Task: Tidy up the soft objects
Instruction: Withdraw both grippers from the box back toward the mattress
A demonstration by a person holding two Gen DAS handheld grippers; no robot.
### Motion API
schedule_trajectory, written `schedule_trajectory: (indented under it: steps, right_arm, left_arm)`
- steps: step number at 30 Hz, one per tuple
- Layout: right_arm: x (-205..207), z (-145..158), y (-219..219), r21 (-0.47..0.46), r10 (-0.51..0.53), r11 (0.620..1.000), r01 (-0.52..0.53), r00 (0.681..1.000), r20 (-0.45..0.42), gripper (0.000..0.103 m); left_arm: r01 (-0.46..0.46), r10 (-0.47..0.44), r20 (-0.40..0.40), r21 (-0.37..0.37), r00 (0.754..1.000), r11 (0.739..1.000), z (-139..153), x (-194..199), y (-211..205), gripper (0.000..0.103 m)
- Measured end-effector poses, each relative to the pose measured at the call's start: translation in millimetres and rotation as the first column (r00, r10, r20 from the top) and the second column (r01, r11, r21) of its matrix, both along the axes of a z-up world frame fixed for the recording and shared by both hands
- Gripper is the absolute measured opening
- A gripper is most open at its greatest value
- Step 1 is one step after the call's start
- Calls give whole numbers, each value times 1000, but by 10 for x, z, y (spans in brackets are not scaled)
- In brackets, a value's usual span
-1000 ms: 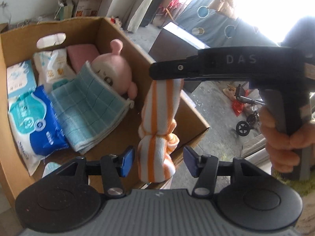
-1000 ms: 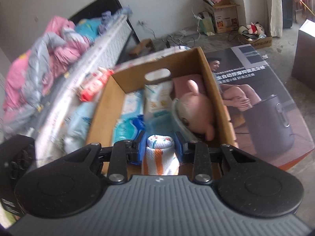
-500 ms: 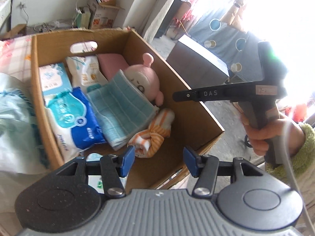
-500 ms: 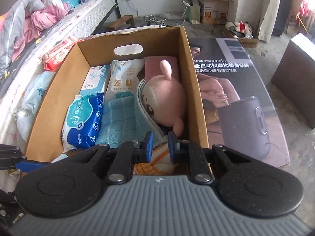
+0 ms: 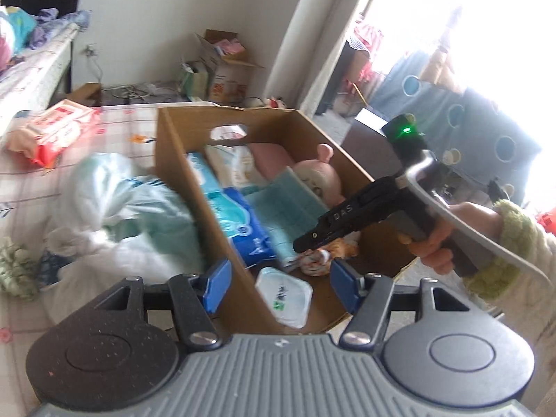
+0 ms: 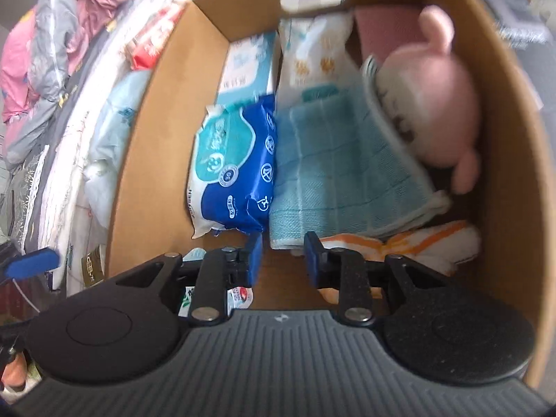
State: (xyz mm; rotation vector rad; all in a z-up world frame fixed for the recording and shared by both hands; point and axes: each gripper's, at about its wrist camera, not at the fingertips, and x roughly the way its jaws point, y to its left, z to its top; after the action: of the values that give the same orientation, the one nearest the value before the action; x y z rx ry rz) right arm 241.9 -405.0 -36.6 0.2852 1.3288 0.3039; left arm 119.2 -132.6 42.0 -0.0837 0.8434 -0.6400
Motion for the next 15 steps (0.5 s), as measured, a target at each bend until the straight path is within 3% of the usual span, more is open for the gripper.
schedule_trajectory:
  steps: [5,11,15]
  right_arm:
    - [150,-337,121,-29,31,999,-35,992,-125,29]
    - [-121,-280,-40,19,-35,999,40,974,-222,29]
    - [-259,-242,-78,-52,-74,997,63,968,-238,47]
  left_arm:
    - [-50,50,2,-10,999,999,-8,-81,295,64]
    - [-72,73,12,-22,997,997,-53,-132,543,65]
    - [-77,77,-1,-28,997,997,-92,-107,638,65]
